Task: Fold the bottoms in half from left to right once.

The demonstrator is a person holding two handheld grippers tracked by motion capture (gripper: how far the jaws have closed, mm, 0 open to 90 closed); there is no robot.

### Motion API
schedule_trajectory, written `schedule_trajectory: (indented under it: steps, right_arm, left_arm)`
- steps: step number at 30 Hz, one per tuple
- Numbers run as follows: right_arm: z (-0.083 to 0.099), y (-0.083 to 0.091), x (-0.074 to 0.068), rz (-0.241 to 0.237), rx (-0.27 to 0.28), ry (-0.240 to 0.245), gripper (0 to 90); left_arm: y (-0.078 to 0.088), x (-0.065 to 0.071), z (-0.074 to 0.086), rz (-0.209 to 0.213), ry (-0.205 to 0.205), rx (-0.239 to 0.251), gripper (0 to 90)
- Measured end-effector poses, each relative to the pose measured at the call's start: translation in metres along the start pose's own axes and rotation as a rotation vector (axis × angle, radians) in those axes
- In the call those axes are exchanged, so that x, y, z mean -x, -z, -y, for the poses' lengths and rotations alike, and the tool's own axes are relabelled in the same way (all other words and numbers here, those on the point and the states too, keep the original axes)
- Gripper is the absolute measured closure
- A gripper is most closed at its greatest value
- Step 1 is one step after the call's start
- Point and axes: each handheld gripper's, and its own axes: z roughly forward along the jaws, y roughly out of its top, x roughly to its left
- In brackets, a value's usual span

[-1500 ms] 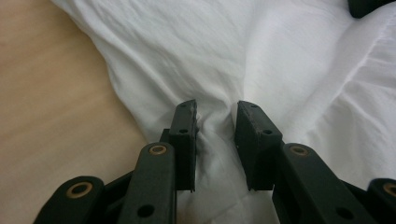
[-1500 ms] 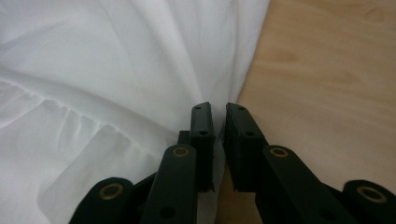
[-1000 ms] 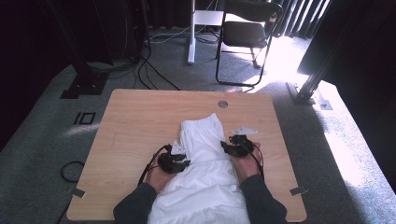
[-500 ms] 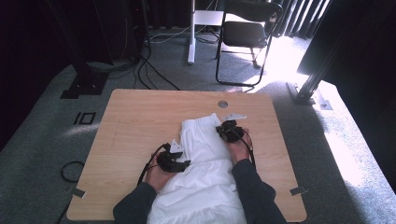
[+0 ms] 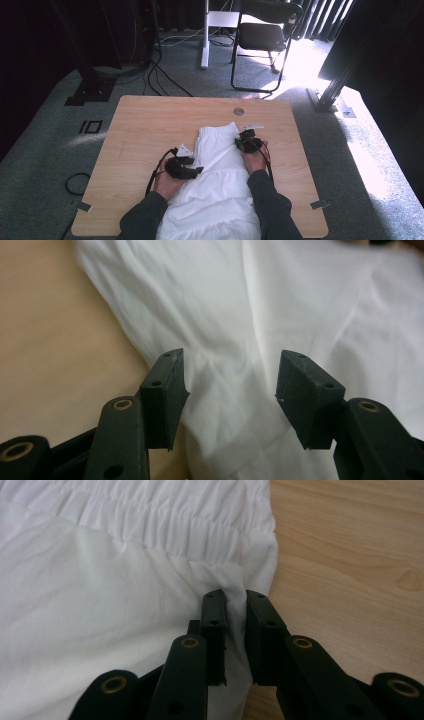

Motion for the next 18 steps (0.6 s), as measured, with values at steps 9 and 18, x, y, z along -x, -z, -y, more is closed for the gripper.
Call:
schedule_trajectory:
  steps: [9,18]
  right_arm:
    - [0.003,0.001,0.003,-0.019,0.011,-0.05,79.9]
    - [0.02,0.015,-0.007,-0.02,0.022,-0.054,81.8]
  left_arm:
    - [-0.039,-0.033,-0.041,-0.073,0.052,0.036,39.5]
    - [-0.069,-0.033,-0.026,-0.093,0.079,-0.031,51.8]
